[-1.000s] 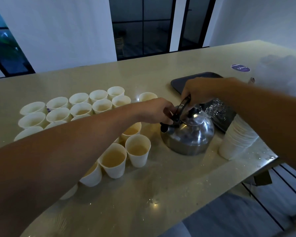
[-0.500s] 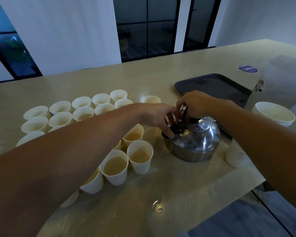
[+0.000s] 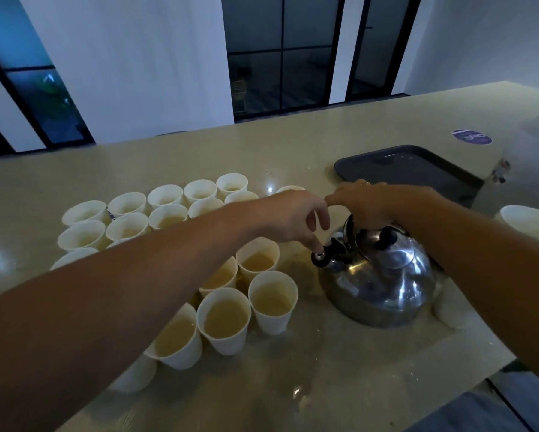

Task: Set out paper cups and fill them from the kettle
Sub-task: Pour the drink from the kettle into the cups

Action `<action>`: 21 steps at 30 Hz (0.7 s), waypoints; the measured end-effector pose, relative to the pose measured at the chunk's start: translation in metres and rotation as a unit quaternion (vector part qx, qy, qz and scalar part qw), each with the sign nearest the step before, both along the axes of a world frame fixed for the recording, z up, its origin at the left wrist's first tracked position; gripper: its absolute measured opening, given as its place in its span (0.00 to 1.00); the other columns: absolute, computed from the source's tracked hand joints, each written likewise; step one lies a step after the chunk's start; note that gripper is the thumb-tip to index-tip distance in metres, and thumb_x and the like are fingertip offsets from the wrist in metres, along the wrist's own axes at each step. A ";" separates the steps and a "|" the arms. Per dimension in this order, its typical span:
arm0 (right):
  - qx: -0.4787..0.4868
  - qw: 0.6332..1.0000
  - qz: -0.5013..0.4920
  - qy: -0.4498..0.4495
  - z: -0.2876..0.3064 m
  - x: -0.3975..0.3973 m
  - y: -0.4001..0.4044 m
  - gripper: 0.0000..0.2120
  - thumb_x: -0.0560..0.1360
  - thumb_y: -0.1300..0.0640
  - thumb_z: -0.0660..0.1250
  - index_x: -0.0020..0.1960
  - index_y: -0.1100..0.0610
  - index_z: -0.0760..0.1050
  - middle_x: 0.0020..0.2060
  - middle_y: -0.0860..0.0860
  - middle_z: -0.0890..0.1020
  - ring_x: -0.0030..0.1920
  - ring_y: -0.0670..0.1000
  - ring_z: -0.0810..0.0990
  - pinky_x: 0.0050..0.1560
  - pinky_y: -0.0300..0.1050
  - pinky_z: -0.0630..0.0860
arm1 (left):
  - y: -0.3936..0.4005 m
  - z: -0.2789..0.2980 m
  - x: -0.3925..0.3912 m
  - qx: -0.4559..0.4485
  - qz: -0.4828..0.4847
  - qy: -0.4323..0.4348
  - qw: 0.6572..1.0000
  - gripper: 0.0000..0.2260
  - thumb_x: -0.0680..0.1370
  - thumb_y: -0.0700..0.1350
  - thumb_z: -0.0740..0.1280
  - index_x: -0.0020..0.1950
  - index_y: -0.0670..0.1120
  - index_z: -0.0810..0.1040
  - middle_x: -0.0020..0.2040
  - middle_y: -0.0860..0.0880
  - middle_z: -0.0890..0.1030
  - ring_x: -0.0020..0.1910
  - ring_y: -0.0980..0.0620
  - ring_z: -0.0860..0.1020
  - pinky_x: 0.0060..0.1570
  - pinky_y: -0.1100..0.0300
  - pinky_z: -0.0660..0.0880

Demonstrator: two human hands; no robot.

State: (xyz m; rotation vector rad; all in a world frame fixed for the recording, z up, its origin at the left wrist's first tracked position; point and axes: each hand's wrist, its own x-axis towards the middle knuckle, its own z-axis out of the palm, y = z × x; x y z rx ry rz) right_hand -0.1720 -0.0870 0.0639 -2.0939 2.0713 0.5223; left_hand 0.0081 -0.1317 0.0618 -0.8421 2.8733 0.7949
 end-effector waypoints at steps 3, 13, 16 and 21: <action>-0.029 1.000 0.003 -0.010 0.011 0.012 -0.012 0.35 0.76 0.69 0.58 0.73 0.36 0.63 0.72 0.51 0.65 0.73 0.59 0.62 0.66 0.63 0.61 | -0.012 0.007 0.010 -0.034 0.037 0.017 0.999 0.11 0.75 0.47 0.75 0.56 0.53 0.80 0.49 0.56 0.78 0.47 0.57 0.76 0.45 0.62 0.73; -0.157 0.986 -0.009 -0.058 -0.024 0.047 -0.053 0.13 0.78 0.50 0.67 0.62 0.48 0.79 0.56 0.49 0.81 0.53 0.52 0.79 0.46 0.46 0.75 | -0.041 0.000 0.052 -0.084 0.148 0.039 0.985 0.06 0.77 0.45 0.71 0.51 0.56 0.82 0.48 0.57 0.80 0.46 0.59 0.78 0.44 0.63 0.74; -0.169 0.985 -0.010 -0.039 -0.031 0.049 -0.056 0.08 0.79 0.50 0.65 0.52 0.49 0.83 0.42 0.49 0.82 0.39 0.50 0.79 0.33 0.42 0.73 | -0.044 -0.004 0.058 -0.074 0.163 0.055 0.982 0.06 0.77 0.45 0.70 0.49 0.57 0.80 0.48 0.57 0.80 0.46 0.59 0.77 0.43 0.64 0.73; -0.235 0.967 -0.052 -0.082 -0.016 0.049 -0.048 0.10 0.80 0.50 0.64 0.54 0.50 0.83 0.44 0.51 0.82 0.39 0.51 0.79 0.33 0.41 0.73 | -0.042 -0.008 0.056 -0.077 0.196 0.099 0.973 0.13 0.77 0.45 0.70 0.61 0.53 0.78 0.53 0.54 0.79 0.49 0.56 0.77 0.44 0.64 0.72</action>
